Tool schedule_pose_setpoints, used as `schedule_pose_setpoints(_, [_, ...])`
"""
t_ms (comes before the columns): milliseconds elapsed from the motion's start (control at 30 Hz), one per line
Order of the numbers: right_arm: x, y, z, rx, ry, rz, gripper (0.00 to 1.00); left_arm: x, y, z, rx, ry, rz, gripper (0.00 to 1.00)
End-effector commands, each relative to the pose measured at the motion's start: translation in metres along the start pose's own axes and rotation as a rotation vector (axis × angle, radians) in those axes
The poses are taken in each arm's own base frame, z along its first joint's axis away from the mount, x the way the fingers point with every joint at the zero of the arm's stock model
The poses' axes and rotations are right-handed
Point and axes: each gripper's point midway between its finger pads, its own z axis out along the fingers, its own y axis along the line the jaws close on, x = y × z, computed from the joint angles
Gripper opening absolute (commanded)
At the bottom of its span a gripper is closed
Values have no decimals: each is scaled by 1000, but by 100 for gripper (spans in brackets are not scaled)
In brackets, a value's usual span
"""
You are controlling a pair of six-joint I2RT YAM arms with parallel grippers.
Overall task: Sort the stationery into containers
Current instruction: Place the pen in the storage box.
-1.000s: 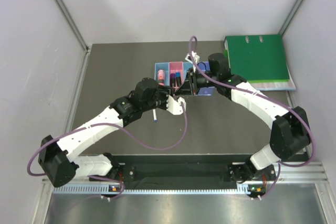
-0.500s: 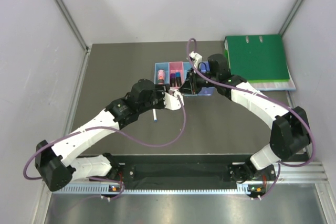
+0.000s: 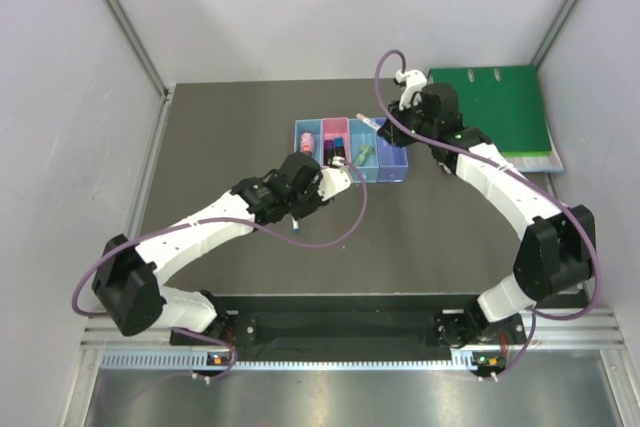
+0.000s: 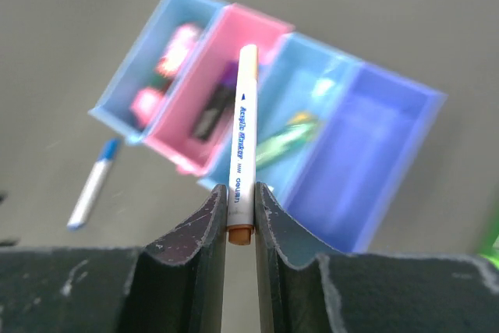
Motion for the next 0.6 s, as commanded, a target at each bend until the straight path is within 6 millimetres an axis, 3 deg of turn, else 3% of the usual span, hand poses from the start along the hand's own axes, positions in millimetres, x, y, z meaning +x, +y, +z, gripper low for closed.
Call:
schedule_pose_setpoints(0, [-38,-49,-8,208,-93,-69,0,0,-8,0,23,23,-149,47])
schedule_pose_setpoints(200, [-29,-76,-8,294,-62,-133,0,24,-25,7,90,126,-249,44])
schedule_pose_setpoints(567, [-23,-91,-1,305,-40,-150,0,82,-29,35,155,396,-581,39])
